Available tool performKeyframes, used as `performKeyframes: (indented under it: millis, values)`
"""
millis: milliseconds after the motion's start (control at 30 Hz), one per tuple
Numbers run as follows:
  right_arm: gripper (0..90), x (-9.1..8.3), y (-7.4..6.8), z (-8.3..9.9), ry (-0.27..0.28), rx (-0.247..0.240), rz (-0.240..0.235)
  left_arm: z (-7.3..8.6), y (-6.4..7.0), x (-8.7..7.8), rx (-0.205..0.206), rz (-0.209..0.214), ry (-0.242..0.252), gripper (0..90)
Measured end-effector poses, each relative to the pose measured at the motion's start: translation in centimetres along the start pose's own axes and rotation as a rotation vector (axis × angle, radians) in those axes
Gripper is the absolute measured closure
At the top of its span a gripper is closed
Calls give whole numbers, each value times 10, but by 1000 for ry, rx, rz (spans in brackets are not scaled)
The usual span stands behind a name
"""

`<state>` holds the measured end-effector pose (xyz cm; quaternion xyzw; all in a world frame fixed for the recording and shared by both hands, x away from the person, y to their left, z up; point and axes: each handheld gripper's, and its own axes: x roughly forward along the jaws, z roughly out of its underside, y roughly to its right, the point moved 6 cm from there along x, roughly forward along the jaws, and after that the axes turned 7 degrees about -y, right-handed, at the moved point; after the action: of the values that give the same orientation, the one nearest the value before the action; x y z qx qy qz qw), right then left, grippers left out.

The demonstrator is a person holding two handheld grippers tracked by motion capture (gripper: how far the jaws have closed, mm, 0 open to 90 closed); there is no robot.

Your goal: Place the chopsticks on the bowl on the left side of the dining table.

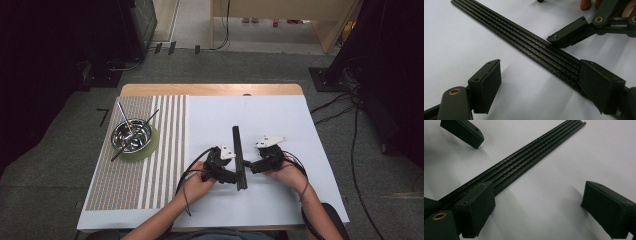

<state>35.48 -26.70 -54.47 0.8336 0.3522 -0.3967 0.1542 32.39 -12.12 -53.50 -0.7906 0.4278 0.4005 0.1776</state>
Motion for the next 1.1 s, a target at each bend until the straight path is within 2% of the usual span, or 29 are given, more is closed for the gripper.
performKeyframes:
  millis: [567,633,700,733,800,1100]
  values:
    - [109,0,0,0,0,-1,0,2,-2,0,-7,-4,2,192]
    - [109,0,0,0,0,-1,0,3,-2,1,8,-5,4,181]
    - [109,0,0,0,-1,-1,0,6,-1,2,62,-14,12,165]
    - [109,0,0,0,-2,-1,0,7,-1,2,69,-12,23,164]
    - [109,0,0,0,-1,-4,0,7,-1,2,76,2,21,158]
    - [109,0,0,0,-1,-3,0,8,-2,1,88,6,22,161]
